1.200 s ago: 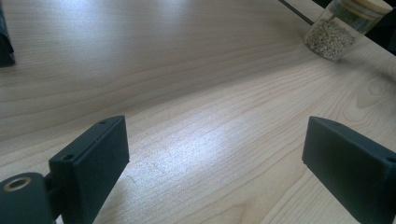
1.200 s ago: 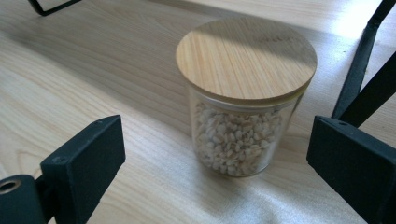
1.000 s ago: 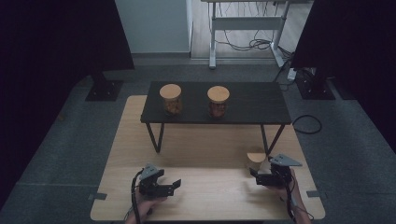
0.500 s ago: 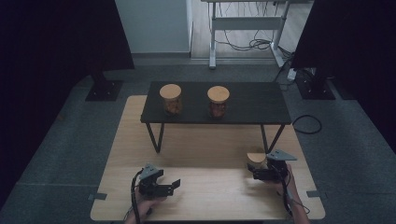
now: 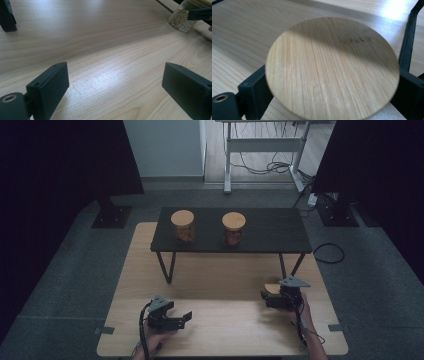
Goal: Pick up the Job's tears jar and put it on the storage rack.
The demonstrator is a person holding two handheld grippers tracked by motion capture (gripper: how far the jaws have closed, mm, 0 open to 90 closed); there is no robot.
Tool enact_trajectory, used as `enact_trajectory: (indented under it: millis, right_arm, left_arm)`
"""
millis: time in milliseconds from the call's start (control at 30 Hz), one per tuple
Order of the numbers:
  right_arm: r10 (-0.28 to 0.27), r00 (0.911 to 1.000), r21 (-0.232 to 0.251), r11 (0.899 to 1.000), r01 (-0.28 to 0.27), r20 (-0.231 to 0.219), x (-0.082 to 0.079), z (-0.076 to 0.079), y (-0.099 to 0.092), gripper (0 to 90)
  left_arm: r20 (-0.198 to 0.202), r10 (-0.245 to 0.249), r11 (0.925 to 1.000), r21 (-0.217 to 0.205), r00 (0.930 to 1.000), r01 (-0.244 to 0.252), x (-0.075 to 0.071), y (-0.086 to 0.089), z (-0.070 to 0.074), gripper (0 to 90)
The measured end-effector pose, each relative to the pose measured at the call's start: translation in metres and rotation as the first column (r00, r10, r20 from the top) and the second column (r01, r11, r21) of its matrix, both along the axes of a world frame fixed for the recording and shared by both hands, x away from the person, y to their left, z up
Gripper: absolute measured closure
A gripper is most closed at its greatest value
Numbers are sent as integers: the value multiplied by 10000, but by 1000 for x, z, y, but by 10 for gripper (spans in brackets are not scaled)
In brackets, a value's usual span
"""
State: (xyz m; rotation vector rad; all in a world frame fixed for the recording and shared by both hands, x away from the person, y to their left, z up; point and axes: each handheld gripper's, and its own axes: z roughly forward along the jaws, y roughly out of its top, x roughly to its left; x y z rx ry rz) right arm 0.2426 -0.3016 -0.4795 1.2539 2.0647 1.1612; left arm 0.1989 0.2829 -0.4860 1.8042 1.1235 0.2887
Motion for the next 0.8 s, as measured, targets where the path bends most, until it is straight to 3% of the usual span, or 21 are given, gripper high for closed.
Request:
enact_trajectory:
  millis: [200,400,500,800]
  right_arm:
    - [-112,9999,38,9999,112,-97,3,-1,1,104]
    - [-227,9994,169,9996,232,-270,4,-3,1,183]
    - [-314,9994,107,9994,316,-152,0,-3,5,233]
    - [-345,9994,39,9994,345,-13,-2,-4,6,239]
  left_arm:
    - [-11,7,10000,0,10000,-7,0,0,0,68]
    - [-2,8,10000,1,10000,-8,0,0,0,68]
    - [0,5,10000,8,10000,-5,0,0,0,68]
    - [22,-6,10000,1,10000,6,-1,0,0,68]
